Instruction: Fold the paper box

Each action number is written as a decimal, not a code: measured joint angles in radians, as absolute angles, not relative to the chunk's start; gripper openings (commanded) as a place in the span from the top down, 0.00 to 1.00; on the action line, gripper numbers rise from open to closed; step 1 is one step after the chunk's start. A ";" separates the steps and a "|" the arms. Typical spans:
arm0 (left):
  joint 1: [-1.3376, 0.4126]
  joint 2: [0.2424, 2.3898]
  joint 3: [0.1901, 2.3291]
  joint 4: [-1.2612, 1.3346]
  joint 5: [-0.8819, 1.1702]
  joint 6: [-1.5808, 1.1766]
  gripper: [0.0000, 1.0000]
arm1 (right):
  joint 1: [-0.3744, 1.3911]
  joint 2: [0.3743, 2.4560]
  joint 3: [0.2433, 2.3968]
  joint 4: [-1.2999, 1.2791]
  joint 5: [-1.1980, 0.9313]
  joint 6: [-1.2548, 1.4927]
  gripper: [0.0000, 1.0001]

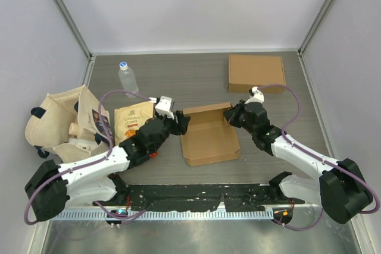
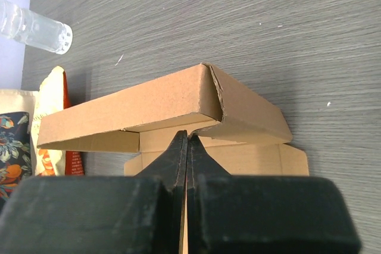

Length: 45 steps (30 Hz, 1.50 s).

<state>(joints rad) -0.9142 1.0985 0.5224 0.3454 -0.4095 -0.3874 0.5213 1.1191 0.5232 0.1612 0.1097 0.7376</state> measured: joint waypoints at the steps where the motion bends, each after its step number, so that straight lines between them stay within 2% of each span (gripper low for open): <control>1: -0.914 1.071 0.530 0.337 -0.394 -0.378 0.28 | 0.522 1.119 0.523 0.162 0.108 0.728 0.99; 2: -0.914 1.059 0.540 0.337 -0.377 -0.364 0.24 | 0.522 1.119 0.523 0.161 0.106 0.717 0.99; 5: -0.914 1.099 0.614 0.332 -0.307 -0.296 0.25 | 0.522 1.119 0.523 0.161 0.099 0.701 0.99; 10: -0.914 1.350 0.885 0.279 -0.146 -0.151 0.27 | 0.522 1.119 0.524 0.164 0.083 0.695 0.99; 15: -0.897 1.534 0.994 0.239 -0.012 -0.024 0.27 | 0.522 1.119 0.524 0.173 0.058 0.715 0.99; 17: -0.873 1.618 1.052 0.189 0.036 0.010 0.30 | 0.522 1.119 0.524 0.174 0.053 0.722 0.99; 19: -0.846 1.677 1.084 0.151 0.070 0.031 0.40 | 0.522 1.119 0.524 0.173 0.052 0.725 0.99; 20: -0.834 1.694 1.087 0.136 0.081 0.038 0.42 | 0.522 1.119 0.524 0.172 0.052 0.724 0.99; 27: -0.812 1.704 1.092 0.094 0.102 0.065 0.46 | 0.505 1.120 0.566 0.080 -0.003 0.613 0.70; 31: -0.813 1.704 1.084 0.094 0.098 0.066 0.47 | 0.450 1.114 0.635 -0.067 -0.099 0.531 0.61; 33: -0.812 1.704 1.076 0.096 0.098 0.065 0.47 | 0.415 1.074 0.649 -0.153 -0.131 0.506 0.50; 36: -0.812 1.704 1.073 0.100 0.099 0.064 0.47 | 0.358 0.970 0.655 -0.265 -0.117 0.492 0.39; 41: -0.812 1.704 1.073 0.104 0.099 0.062 0.47 | 0.204 0.877 0.673 -0.321 -0.027 0.494 0.38; 45: -0.812 1.704 1.073 0.108 0.102 0.060 0.47 | 0.141 1.048 0.676 -0.223 -0.002 0.438 0.38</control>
